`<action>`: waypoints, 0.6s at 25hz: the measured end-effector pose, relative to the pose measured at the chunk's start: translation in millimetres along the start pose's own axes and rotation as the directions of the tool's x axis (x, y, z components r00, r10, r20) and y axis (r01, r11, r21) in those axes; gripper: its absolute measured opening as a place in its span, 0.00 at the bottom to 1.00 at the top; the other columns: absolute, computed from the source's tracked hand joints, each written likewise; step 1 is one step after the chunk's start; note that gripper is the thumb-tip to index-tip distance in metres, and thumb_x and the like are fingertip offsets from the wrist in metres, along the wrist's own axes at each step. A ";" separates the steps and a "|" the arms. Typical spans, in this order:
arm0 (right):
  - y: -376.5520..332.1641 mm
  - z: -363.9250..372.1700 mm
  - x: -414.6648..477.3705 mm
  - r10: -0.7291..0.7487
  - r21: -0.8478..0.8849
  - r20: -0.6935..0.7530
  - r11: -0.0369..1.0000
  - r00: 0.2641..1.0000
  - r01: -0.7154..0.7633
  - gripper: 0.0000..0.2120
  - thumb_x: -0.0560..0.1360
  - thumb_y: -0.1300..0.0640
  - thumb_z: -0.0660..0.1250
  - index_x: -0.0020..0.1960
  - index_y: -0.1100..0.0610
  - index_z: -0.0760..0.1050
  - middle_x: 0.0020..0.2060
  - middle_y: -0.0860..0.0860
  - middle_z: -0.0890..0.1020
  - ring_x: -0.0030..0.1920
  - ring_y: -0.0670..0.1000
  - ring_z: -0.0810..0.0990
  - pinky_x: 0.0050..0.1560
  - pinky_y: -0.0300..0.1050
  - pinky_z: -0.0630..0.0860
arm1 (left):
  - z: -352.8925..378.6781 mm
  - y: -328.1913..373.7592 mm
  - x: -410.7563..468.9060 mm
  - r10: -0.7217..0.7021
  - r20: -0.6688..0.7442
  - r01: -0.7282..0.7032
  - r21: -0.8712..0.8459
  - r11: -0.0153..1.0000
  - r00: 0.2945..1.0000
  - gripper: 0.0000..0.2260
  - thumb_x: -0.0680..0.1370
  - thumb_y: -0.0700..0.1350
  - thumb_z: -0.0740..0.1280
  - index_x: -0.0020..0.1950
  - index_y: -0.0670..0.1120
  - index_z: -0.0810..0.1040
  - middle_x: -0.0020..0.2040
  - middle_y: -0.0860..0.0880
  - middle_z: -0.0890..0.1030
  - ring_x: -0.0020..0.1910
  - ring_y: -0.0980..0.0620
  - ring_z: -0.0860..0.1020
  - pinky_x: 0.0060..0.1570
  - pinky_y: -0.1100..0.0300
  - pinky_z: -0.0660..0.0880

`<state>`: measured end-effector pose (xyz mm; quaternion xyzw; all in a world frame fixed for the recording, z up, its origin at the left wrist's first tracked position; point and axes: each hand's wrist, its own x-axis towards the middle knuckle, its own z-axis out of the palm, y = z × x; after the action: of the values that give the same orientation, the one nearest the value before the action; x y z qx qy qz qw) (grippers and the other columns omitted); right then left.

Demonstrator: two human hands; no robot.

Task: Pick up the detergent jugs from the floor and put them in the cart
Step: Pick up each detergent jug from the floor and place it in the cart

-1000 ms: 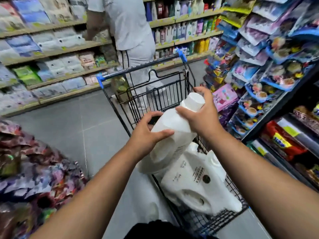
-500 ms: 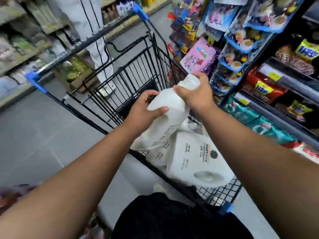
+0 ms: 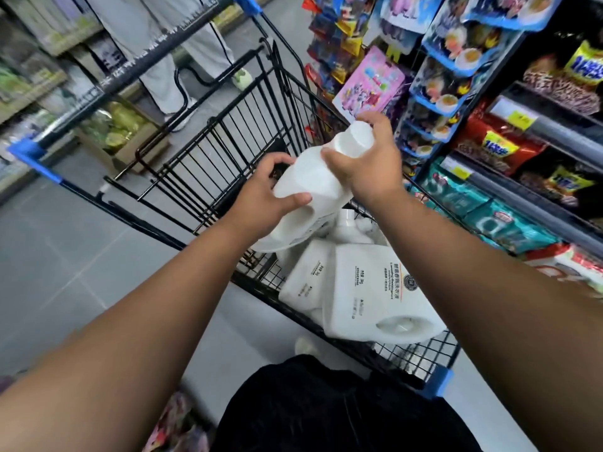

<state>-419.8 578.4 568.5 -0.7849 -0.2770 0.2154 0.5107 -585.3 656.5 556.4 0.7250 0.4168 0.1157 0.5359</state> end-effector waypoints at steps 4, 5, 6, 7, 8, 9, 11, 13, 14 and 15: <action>25.9 5.2 -4.7 0.089 -0.055 0.070 0.995 0.994 -0.085 0.32 0.66 0.52 0.78 0.65 0.49 0.69 0.53 0.47 0.75 0.55 0.51 0.75 0.61 0.49 0.74 | 13.3 -27.6 4.1 -0.055 0.036 0.055 0.002 0.998 0.998 0.24 0.72 0.45 0.77 0.57 0.64 0.68 0.49 0.42 0.83 0.46 0.41 0.83 0.45 0.46 0.82; 33.7 7.5 -6.4 0.119 -0.067 0.082 0.991 0.990 -0.114 0.32 0.66 0.51 0.79 0.66 0.48 0.68 0.54 0.47 0.75 0.55 0.51 0.75 0.62 0.50 0.73 | 15.4 -35.7 5.5 -0.067 0.039 0.066 0.022 0.998 0.997 0.25 0.71 0.45 0.78 0.55 0.66 0.68 0.49 0.43 0.82 0.47 0.41 0.82 0.47 0.44 0.81; 41.6 10.5 -8.2 0.147 -0.081 0.099 0.987 0.984 -0.139 0.33 0.66 0.51 0.79 0.66 0.48 0.68 0.55 0.47 0.75 0.56 0.51 0.74 0.63 0.49 0.72 | 16.5 -44.4 6.3 -0.081 0.046 0.079 0.040 0.996 0.996 0.25 0.70 0.45 0.78 0.53 0.67 0.68 0.50 0.45 0.81 0.47 0.42 0.82 0.48 0.43 0.80; 48.7 13.9 -10.7 0.171 -0.095 0.120 0.982 0.978 -0.161 0.34 0.66 0.51 0.79 0.67 0.47 0.67 0.56 0.47 0.75 0.57 0.50 0.74 0.62 0.46 0.71 | 17.5 -54.3 6.4 -0.099 0.056 0.096 0.048 0.994 0.994 0.25 0.70 0.45 0.79 0.53 0.67 0.68 0.50 0.45 0.81 0.48 0.42 0.81 0.49 0.43 0.80; 54.8 18.4 -13.2 0.189 -0.111 0.144 0.979 0.971 -0.174 0.35 0.66 0.51 0.79 0.68 0.46 0.66 0.57 0.47 0.75 0.57 0.50 0.73 0.60 0.43 0.69 | 18.2 -64.2 5.7 -0.119 0.062 0.116 0.048 0.992 0.991 0.26 0.69 0.45 0.79 0.53 0.67 0.68 0.51 0.45 0.80 0.48 0.41 0.81 0.50 0.43 0.80; 59.0 23.1 -15.8 0.197 -0.131 0.168 0.976 0.966 -0.176 0.35 0.66 0.51 0.79 0.68 0.45 0.65 0.58 0.48 0.75 0.56 0.49 0.72 0.57 0.40 0.67 | 18.6 -74.5 4.7 -0.139 0.062 0.136 0.048 0.990 0.988 0.26 0.69 0.44 0.79 0.52 0.67 0.68 0.52 0.44 0.80 0.49 0.40 0.81 0.50 0.43 0.80; 66.1 33.5 -20.2 0.204 -0.167 0.210 0.971 0.956 -0.171 0.35 0.67 0.52 0.78 0.69 0.45 0.64 0.57 0.49 0.75 0.55 0.49 0.70 0.55 0.38 0.65 | 20.6 -91.7 1.2 -0.184 0.060 0.180 0.054 0.982 0.981 0.28 0.69 0.43 0.79 0.50 0.69 0.66 0.52 0.43 0.80 0.50 0.38 0.81 0.47 0.43 0.80; 73.8 43.6 -21.1 0.206 -0.196 0.234 0.967 0.950 -0.161 0.34 0.68 0.53 0.78 0.69 0.46 0.65 0.57 0.50 0.75 0.54 0.49 0.71 0.55 0.39 0.65 | 23.0 -104.7 1.0 -0.212 0.066 0.209 0.047 0.977 0.975 0.28 0.70 0.42 0.78 0.51 0.69 0.65 0.53 0.43 0.79 0.50 0.38 0.80 0.43 0.46 0.81; 79.1 47.6 -20.9 0.209 -0.215 0.246 0.964 0.946 -0.157 0.34 0.67 0.53 0.78 0.69 0.47 0.66 0.57 0.50 0.76 0.54 0.49 0.71 0.55 0.39 0.65 | 24.2 -110.7 1.8 -0.216 0.073 0.213 0.051 0.976 0.974 0.29 0.70 0.42 0.78 0.53 0.68 0.65 0.54 0.43 0.78 0.51 0.39 0.80 0.42 0.49 0.79; 82.2 50.8 -21.3 0.207 -0.233 0.264 0.961 0.942 -0.146 0.33 0.67 0.53 0.78 0.68 0.47 0.67 0.57 0.49 0.76 0.54 0.49 0.72 0.55 0.39 0.65 | 24.6 -117.1 2.3 -0.220 0.074 0.216 0.058 0.975 0.973 0.29 0.70 0.43 0.78 0.55 0.65 0.65 0.55 0.43 0.78 0.52 0.39 0.79 0.42 0.52 0.78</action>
<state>-449.7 572.4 474.4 -0.8167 -0.2972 0.3412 0.3581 -625.0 650.7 443.7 0.6920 0.4750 0.0165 0.5434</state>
